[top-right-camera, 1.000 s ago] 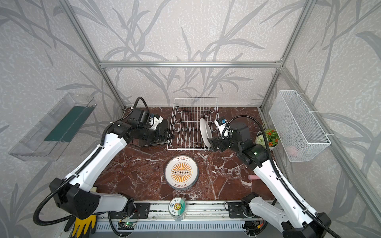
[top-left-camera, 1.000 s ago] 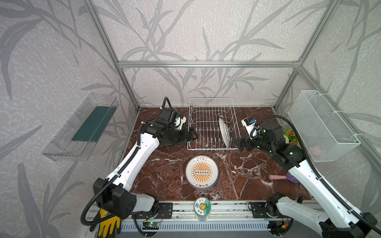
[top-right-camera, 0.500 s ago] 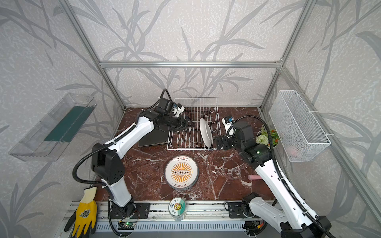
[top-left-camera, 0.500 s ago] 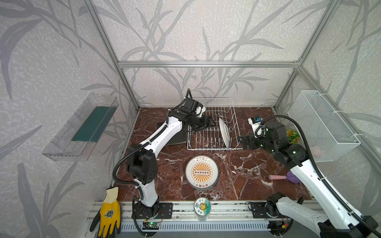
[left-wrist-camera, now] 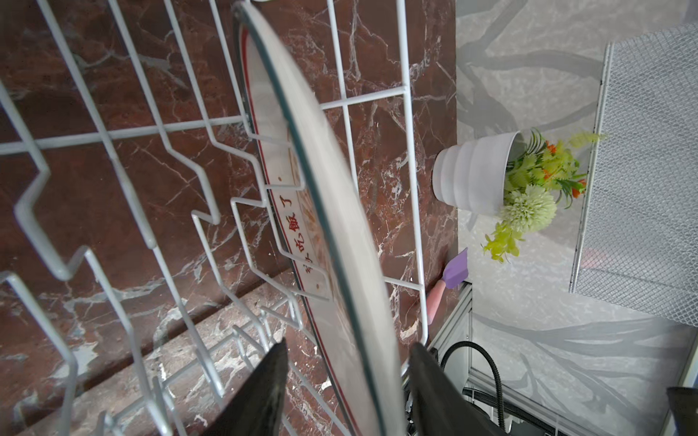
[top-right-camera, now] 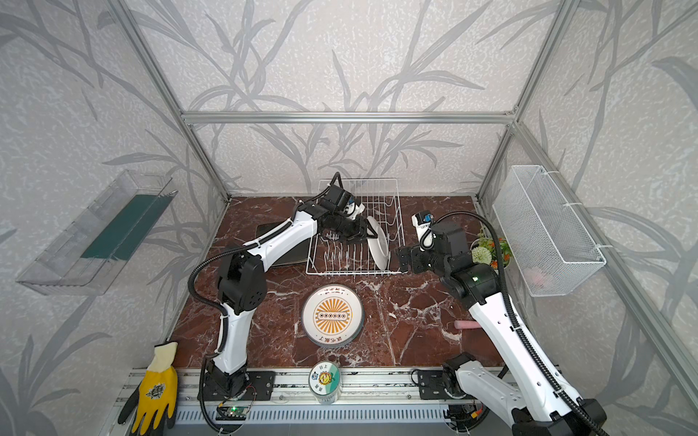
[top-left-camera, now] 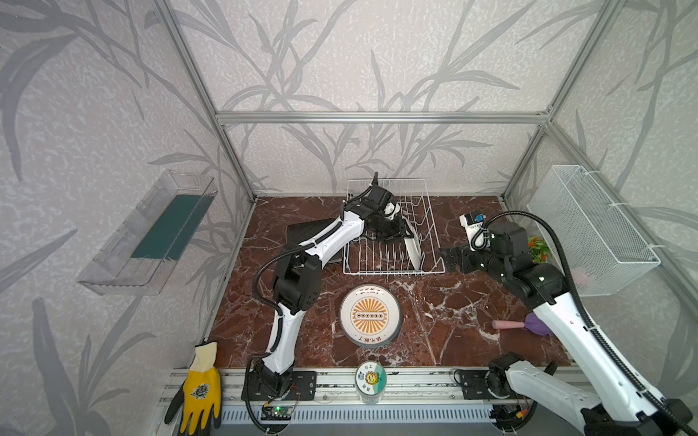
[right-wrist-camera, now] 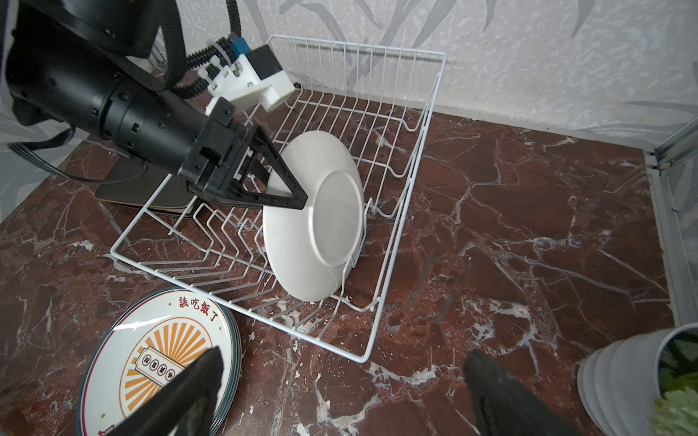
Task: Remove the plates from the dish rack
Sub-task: 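Move the left gripper over the rack and grasp the next patterned plate's rim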
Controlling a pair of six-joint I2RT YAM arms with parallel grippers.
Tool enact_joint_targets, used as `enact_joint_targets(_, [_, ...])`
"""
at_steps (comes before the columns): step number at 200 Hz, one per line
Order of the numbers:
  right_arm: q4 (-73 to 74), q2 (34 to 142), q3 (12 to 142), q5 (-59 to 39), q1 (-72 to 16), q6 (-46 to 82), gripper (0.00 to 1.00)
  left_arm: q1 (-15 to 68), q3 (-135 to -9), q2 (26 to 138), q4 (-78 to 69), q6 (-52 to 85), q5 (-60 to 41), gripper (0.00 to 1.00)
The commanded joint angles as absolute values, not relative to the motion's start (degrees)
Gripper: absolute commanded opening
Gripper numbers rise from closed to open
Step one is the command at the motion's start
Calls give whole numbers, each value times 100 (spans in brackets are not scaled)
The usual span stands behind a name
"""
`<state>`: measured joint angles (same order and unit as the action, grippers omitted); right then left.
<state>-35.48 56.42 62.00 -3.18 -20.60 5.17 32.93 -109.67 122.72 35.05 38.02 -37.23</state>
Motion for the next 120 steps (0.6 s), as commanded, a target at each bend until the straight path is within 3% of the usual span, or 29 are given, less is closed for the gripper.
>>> enact_joint_targets(1, [-3514,5535,6148,-386,-2013,575,99,3347,-11168,12283,3354,4052,-3631,42])
enact_joint_targets(25, [-3411,5568,6164,-426,-1996,620,99,3379,-11043,12216,3150,4248,-3605,25])
enact_joint_targets(120, [-3224,5651,6253,-534,-1991,821,99,3419,-10552,11913,2410,4943,-3744,6])
